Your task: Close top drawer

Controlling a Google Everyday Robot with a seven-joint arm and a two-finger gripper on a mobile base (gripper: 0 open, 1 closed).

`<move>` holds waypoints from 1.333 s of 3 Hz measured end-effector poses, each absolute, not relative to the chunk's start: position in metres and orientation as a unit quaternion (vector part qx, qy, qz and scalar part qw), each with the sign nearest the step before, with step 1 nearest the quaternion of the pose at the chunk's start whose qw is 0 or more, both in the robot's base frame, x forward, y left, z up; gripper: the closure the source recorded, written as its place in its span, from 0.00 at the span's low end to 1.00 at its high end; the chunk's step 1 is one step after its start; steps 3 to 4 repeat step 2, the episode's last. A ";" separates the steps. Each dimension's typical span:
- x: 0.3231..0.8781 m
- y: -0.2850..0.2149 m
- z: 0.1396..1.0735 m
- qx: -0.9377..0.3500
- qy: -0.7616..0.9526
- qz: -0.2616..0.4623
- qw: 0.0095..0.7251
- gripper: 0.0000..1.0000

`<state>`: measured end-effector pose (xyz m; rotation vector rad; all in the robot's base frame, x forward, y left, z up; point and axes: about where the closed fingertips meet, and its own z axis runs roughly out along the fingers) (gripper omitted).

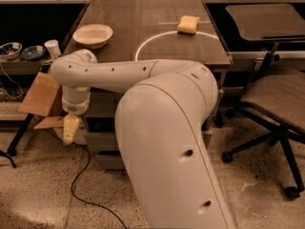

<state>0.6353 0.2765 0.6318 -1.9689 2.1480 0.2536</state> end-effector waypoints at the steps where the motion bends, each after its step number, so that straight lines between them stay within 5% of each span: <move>1: 0.643 0.274 0.641 -0.660 0.739 0.057 0.125 0.00; 4: 0.643 0.274 0.641 -0.660 0.739 0.057 0.125 0.00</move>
Offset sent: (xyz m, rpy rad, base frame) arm 0.0124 -0.0048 0.0193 -0.0222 -0.0982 -0.0569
